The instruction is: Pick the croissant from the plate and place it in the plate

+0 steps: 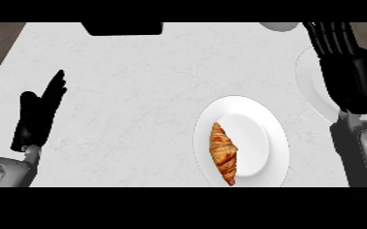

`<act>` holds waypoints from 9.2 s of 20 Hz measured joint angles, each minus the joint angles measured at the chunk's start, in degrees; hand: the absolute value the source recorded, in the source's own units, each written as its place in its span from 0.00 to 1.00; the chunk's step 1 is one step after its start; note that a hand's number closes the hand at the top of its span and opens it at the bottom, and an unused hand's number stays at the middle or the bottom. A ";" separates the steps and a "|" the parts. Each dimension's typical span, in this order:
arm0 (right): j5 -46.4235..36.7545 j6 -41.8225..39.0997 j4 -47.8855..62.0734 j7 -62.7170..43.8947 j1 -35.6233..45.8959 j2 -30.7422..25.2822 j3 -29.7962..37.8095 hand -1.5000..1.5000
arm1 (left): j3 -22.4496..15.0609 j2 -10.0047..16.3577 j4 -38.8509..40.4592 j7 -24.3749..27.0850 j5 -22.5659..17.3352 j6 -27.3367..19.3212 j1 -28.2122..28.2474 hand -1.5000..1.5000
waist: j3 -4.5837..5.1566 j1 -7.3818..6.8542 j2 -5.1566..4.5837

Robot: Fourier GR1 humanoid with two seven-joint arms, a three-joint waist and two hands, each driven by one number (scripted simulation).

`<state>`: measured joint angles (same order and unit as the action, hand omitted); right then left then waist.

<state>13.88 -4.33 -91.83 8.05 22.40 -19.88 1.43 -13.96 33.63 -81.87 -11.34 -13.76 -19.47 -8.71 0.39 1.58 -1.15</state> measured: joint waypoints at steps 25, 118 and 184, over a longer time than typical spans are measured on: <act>-35.70 2.34 -18.19 -21.63 -9.49 -12.33 -14.73 0.00 | -1.98 -16.22 0.42 2.98 -5.48 5.66 7.69 0.50 | -0.45 -1.15 1.51; -79.17 35.42 -13.47 -48.03 -18.62 16.34 -15.34 1.00 | 8.08 -25.43 -2.32 -1.73 5.43 14.72 9.94 0.50 | -0.57 -1.36 1.28; -14.85 -8.73 78.22 36.73 -4.59 -26.53 37.81 0.00 | 9.50 -27.58 -2.57 -2.01 7.83 16.14 9.76 0.50 | -0.62 -1.94 1.14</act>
<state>-0.97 -13.06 -13.61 44.79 17.80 -46.41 39.24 -4.46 6.05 -84.44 -13.35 -5.93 -3.32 1.05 -0.23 -0.36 -0.01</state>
